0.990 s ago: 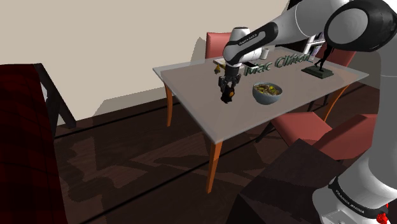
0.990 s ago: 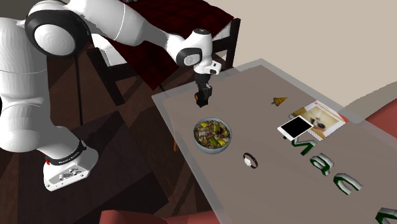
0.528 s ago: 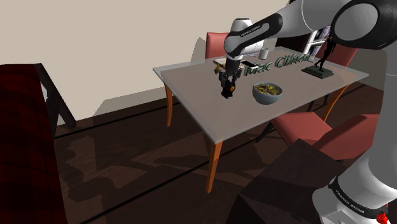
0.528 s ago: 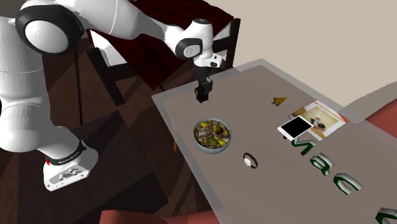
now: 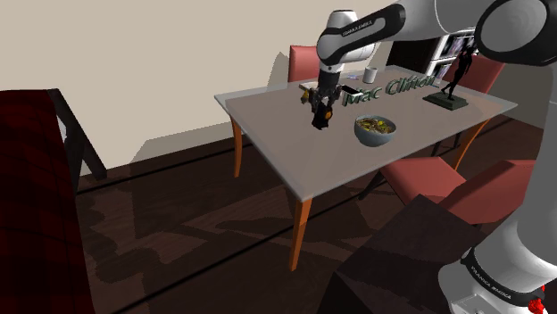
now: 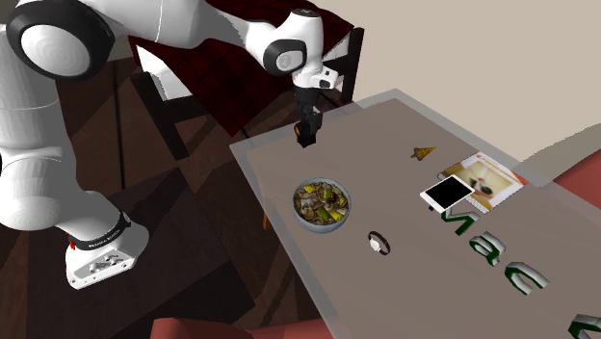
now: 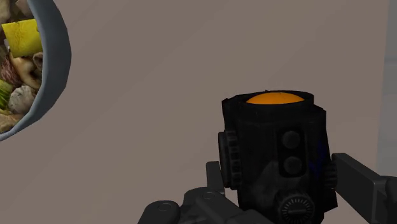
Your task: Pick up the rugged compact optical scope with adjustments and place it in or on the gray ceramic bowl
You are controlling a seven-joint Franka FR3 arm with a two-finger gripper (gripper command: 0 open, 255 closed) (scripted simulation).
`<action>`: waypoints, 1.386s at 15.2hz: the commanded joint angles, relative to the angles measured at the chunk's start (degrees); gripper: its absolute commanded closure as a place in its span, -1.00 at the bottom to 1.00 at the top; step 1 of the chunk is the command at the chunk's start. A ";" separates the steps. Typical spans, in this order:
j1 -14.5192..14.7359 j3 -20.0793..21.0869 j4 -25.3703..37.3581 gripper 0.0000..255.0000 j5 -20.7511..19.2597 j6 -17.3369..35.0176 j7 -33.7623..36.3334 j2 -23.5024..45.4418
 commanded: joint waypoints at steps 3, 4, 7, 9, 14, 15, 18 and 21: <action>0.03 -0.04 1.57 1.00 -0.09 -2.64 0.09 -1.07; 0.03 -0.04 2.03 1.00 -0.12 -3.31 0.11 -1.29; 0.03 -0.07 3.49 1.00 -0.17 -5.36 0.16 -1.88; 0.03 -0.08 4.54 1.00 -0.20 -6.76 0.18 -2.22; -0.73 -0.43 5.15 1.00 -0.12 -8.74 -0.90 -3.57; -1.48 -0.77 4.05 1.00 0.01 -8.52 -2.05 -4.44; -3.73 -1.88 1.25 1.00 0.39 -8.05 -5.55 -6.72; -5.98 -3.09 -0.82 1.00 0.75 -7.86 -9.15 -8.53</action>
